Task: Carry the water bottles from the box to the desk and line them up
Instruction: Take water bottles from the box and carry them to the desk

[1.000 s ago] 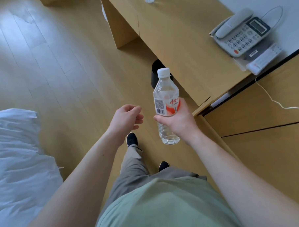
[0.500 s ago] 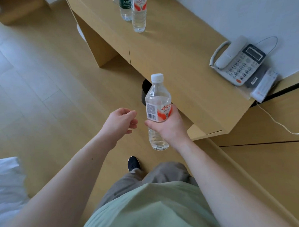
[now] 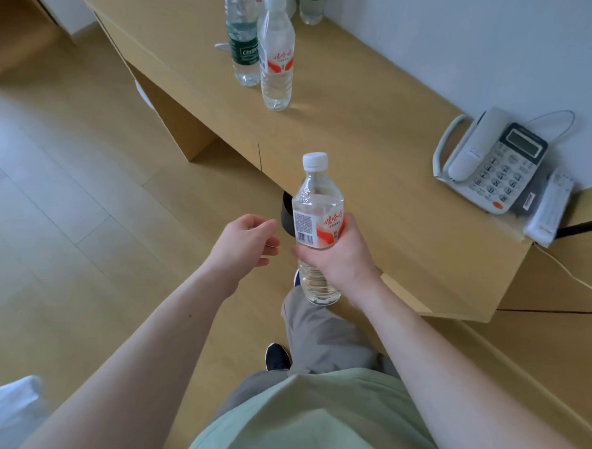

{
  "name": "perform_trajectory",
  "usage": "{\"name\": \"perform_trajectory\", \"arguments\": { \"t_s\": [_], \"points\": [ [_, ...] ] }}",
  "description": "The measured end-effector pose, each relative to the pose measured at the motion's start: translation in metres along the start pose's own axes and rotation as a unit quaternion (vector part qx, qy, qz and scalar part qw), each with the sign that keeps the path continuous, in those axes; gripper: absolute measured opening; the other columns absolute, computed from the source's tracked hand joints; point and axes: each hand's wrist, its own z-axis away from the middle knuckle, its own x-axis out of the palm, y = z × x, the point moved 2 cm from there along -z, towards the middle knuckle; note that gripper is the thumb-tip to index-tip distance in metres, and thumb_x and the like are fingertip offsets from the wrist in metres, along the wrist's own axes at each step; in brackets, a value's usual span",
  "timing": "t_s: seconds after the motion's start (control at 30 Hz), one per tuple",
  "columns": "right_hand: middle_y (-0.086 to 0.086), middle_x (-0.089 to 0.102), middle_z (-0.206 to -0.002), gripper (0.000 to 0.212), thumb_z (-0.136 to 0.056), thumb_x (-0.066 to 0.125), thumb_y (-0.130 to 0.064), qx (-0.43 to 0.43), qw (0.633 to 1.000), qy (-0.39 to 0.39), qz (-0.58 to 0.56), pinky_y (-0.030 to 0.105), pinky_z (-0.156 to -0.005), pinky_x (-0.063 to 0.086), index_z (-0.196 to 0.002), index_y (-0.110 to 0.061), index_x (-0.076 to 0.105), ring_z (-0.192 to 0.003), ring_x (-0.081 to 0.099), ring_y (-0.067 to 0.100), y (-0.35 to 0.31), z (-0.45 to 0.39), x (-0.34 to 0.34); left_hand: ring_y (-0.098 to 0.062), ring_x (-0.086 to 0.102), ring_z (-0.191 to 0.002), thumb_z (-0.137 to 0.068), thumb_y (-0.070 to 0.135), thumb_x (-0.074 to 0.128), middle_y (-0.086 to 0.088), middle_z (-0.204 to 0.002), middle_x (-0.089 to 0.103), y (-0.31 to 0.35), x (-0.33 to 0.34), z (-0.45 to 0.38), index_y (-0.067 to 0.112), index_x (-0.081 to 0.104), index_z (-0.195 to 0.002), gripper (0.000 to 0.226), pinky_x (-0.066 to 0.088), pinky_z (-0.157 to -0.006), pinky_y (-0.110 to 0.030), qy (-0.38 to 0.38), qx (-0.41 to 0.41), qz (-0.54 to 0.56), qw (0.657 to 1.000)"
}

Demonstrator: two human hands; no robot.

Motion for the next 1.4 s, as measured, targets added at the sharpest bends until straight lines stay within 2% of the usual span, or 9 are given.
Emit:
{"name": "perform_trajectory", "arguments": {
  "t_s": [0.13,0.3,0.53,0.73,0.8,0.9,0.97,1.23,1.4],
  "points": [
    [-0.015,0.071,-0.095,0.058,-0.064,0.093,-0.035,0.003,1.000,-0.003,-0.003,0.021,-0.068,0.051,-0.103,-0.038,0.051,-0.080,0.067,-0.006,-0.020,-0.046,-0.002,-0.015,0.076,-0.087,-0.098,0.038,0.061,-0.001,-0.092,0.077,0.036,-0.003,-0.043,0.023,0.067,-0.106,0.019,0.062,-0.081,-0.034,0.000,0.002,-0.004,1.000],
    [-0.013,0.073,-0.099,0.060,-0.064,0.094,-0.033,0.010,1.000,-0.014,-0.016,0.031,-0.079,0.059,-0.108,-0.037,0.053,-0.087,0.070,0.003,-0.045,-0.106,-0.014,-0.013,0.076,-0.083,-0.096,0.038,0.062,0.004,-0.084,0.077,0.082,0.005,-0.093,0.024,0.069,-0.104,0.017,0.062,-0.076,-0.032,-0.007,-0.007,0.000,1.000],
    [-0.027,0.069,-0.094,0.063,-0.054,0.089,-0.049,0.005,0.999,-0.022,-0.028,0.015,-0.067,0.051,-0.105,-0.039,0.052,-0.083,0.068,-0.004,-0.072,-0.161,-0.026,-0.012,0.076,-0.083,-0.096,0.038,0.063,0.003,-0.087,0.078,0.122,0.013,-0.136,0.025,0.069,-0.107,0.018,0.061,-0.075,-0.031,-0.010,-0.021,0.012,1.000],
    [-0.032,0.066,-0.096,0.059,-0.063,0.091,-0.037,-0.007,0.999,0.004,-0.036,0.004,-0.062,0.045,-0.105,-0.043,0.051,-0.085,0.065,-0.009,-0.082,-0.187,-0.023,-0.010,0.076,-0.081,-0.098,0.038,0.062,0.002,-0.089,0.078,0.141,0.002,-0.151,0.025,0.067,-0.105,0.016,0.062,-0.078,-0.032,-0.006,-0.021,-0.001,1.000],
    [-0.022,0.068,-0.100,0.060,-0.062,0.091,-0.038,-0.010,0.999,0.019,-0.034,0.010,-0.069,0.049,-0.105,-0.046,0.050,-0.093,0.066,-0.002,-0.083,-0.197,-0.019,-0.012,0.076,-0.082,-0.099,0.037,0.061,0.002,-0.090,0.078,0.148,-0.001,-0.157,0.025,0.067,-0.105,0.015,0.062,-0.080,-0.033,-0.009,-0.018,-0.009,1.000],
    [-0.004,0.065,-0.115,0.062,-0.064,0.091,-0.035,-0.012,0.999,0.038,-0.035,0.035,-0.089,0.054,-0.110,-0.043,0.050,-0.110,0.062,0.016,-0.089,-0.212,-0.015,-0.013,0.076,-0.084,-0.099,0.037,0.061,0.000,-0.092,0.077,0.161,-0.007,-0.165,0.024,0.067,-0.107,0.017,0.062,-0.082,-0.034,-0.017,-0.013,-0.020,1.000],
    [-0.001,0.064,-0.118,0.064,-0.065,0.092,-0.033,-0.015,0.998,0.042,-0.038,0.040,-0.094,0.053,-0.113,-0.041,0.050,-0.114,0.061,0.019,-0.094,-0.221,-0.011,-0.012,0.076,-0.084,-0.099,0.037,0.061,0.001,-0.092,0.077,0.167,-0.012,-0.171,0.024,0.068,-0.107,0.017,0.062,-0.082,-0.033,-0.023,-0.012,-0.027,0.999],
    [-0.008,0.054,-0.118,0.066,-0.066,0.092,-0.014,-0.047,0.994,0.091,-0.039,0.020,-0.082,0.049,-0.102,-0.047,0.046,-0.101,0.061,0.003,-0.106,-0.242,0.004,-0.010,0.076,-0.080,-0.097,0.037,0.063,0.005,-0.084,0.078,0.179,-0.029,-0.198,0.024,0.069,-0.106,0.017,0.061,-0.078,-0.033,-0.029,-0.014,-0.024,0.999],
    [-0.010,0.067,-0.109,0.065,-0.065,0.091,-0.020,-0.029,0.992,0.110,-0.050,0.018,-0.074,0.047,-0.100,-0.055,0.049,-0.097,0.064,0.002,-0.104,-0.251,0.011,-0.010,0.076,-0.079,-0.097,0.037,0.063,0.006,-0.081,0.078,0.180,-0.032,-0.209,0.023,0.069,-0.106,0.018,0.062,-0.078,-0.033,-0.035,-0.022,-0.028,0.999]
  ]
}}
